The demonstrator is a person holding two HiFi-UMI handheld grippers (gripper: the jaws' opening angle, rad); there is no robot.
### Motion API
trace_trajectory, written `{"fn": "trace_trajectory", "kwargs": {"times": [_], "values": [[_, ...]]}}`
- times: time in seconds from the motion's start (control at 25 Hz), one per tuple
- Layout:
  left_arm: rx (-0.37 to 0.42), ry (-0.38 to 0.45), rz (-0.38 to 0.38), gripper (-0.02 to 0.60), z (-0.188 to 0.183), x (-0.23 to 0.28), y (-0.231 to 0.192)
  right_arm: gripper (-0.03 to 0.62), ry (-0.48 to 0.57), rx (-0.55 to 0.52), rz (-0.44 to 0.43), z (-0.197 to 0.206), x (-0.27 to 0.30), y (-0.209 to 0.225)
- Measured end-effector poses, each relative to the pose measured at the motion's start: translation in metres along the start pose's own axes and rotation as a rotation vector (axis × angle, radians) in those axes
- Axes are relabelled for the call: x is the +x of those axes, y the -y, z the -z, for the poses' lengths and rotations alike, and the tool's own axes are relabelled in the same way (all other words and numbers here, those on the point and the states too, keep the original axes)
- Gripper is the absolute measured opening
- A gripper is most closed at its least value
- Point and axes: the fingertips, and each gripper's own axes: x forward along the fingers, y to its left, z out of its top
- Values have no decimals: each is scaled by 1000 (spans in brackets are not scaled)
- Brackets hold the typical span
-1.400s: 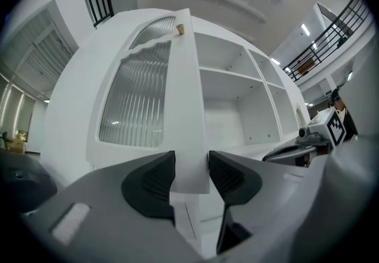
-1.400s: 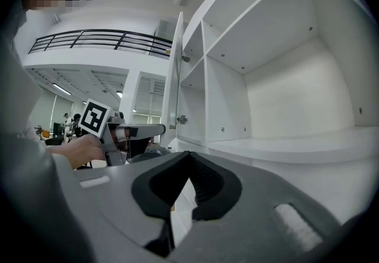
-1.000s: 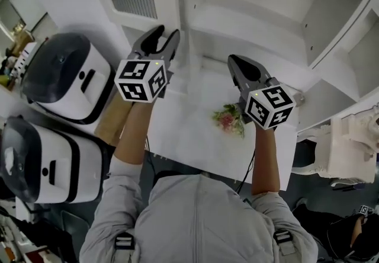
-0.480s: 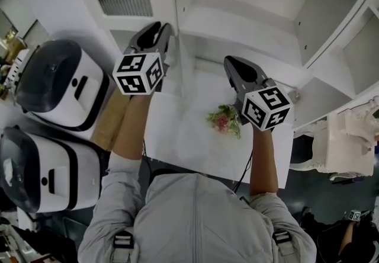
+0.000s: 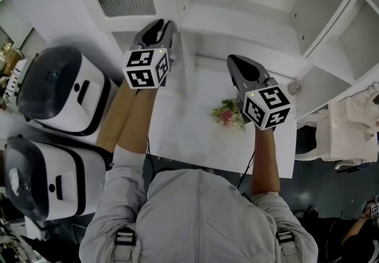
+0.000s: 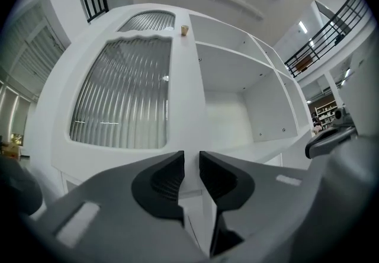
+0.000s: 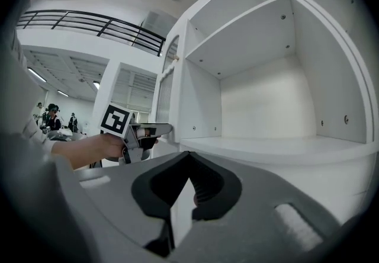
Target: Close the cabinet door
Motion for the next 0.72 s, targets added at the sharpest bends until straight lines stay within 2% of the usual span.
{"fn": "trace_trajectory", "kwargs": {"times": [0.2, 0.4, 0.72], "values": [[-9, 25, 56, 89, 0, -9, 1, 2, 19, -20, 26, -13, -14, -20], [-9, 30, 119, 87, -3, -31, 2, 2, 42, -40, 92, -24, -29, -36], [14, 48, 218, 39, 1, -107, -15, 2, 51, -50, 169, -24, -39, -93]]}}
